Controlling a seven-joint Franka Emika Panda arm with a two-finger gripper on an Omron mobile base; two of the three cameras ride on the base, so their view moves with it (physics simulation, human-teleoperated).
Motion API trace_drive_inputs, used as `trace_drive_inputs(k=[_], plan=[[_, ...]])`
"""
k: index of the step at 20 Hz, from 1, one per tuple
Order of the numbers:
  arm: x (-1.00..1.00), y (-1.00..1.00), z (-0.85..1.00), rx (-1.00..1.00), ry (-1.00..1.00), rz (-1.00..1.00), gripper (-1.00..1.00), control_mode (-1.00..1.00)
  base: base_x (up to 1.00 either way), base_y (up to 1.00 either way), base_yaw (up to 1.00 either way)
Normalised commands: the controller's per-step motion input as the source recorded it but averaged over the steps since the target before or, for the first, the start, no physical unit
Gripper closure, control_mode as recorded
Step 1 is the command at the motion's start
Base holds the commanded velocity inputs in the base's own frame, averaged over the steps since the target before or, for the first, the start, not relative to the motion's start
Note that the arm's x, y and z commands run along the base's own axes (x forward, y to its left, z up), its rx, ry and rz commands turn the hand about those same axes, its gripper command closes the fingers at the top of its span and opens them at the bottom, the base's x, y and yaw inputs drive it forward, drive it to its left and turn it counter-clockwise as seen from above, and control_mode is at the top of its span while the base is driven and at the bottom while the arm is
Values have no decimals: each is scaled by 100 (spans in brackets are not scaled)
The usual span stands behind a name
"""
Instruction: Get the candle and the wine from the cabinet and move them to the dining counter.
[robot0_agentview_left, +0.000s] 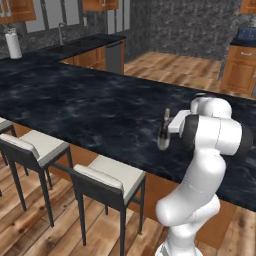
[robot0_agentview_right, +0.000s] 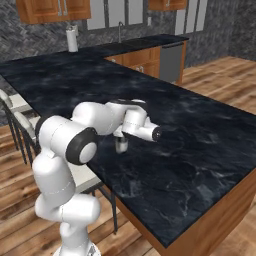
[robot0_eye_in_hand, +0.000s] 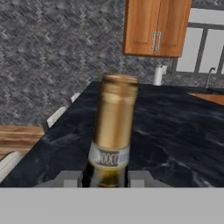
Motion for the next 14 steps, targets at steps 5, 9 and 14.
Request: trace_drive_inputs(k=[5, 9, 14], plan=[[19, 0, -34, 0, 0, 3, 100, -100, 0, 0, 0], [0, 1, -29, 0, 0, 4, 100, -100, 0, 0, 0], [-22, 26, -33, -1, -2, 3, -100, -100, 0, 0, 0]])
